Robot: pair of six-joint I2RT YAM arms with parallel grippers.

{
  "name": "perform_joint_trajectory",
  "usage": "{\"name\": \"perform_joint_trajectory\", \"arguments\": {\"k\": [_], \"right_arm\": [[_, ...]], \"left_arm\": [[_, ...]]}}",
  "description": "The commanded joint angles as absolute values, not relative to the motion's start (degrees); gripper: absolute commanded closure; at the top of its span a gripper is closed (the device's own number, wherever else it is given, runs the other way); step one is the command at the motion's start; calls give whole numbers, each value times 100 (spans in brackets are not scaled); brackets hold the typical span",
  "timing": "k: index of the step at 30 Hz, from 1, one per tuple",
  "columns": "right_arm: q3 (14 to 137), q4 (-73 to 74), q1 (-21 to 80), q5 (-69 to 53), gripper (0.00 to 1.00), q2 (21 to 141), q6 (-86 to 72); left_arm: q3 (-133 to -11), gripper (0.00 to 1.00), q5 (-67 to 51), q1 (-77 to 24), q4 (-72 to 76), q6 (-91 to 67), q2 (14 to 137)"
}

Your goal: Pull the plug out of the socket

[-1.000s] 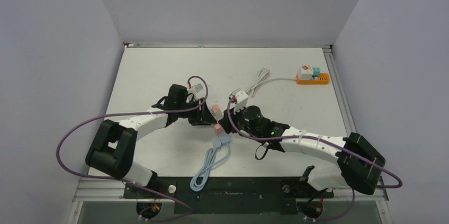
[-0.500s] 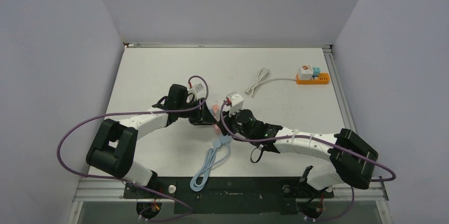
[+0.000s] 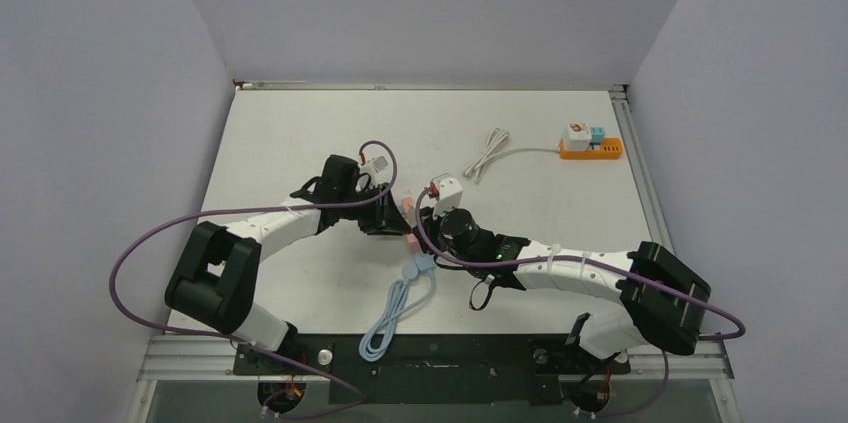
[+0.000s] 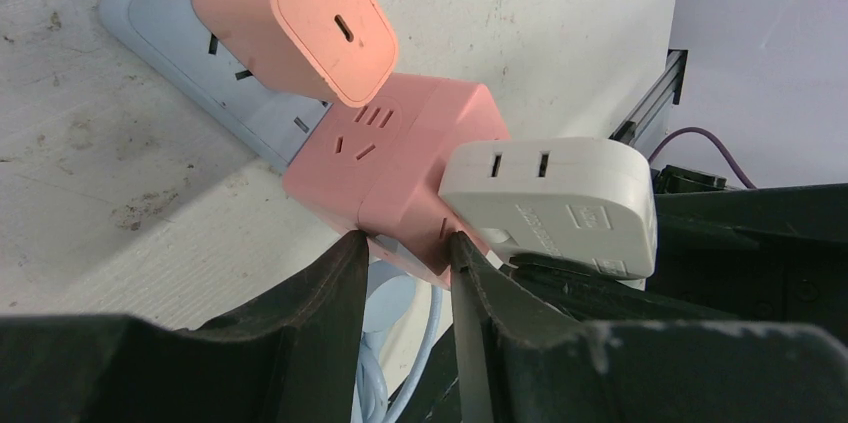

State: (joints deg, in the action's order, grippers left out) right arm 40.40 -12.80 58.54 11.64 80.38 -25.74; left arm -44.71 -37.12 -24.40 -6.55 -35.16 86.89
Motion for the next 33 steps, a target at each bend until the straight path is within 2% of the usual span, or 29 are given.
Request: {"name": "perform_joint_trajectory", "arguments": {"k": [1, 12, 33], "right_arm": [[4173, -1269, 5840, 1634, 95, 8026, -2775], [4072, -961, 5831, 2397, 95, 7961, -3307], [3770, -1557, 5960, 2143, 95, 7726, -3096]], "left_arm": [[-4582, 71, -2991, -2610, -1219, -3120, 9058], [-4621, 71, -2784, -2678, -1380, -3052, 9165], [-4683, 72, -2815, -2750, -1354, -3120, 9403]]}}
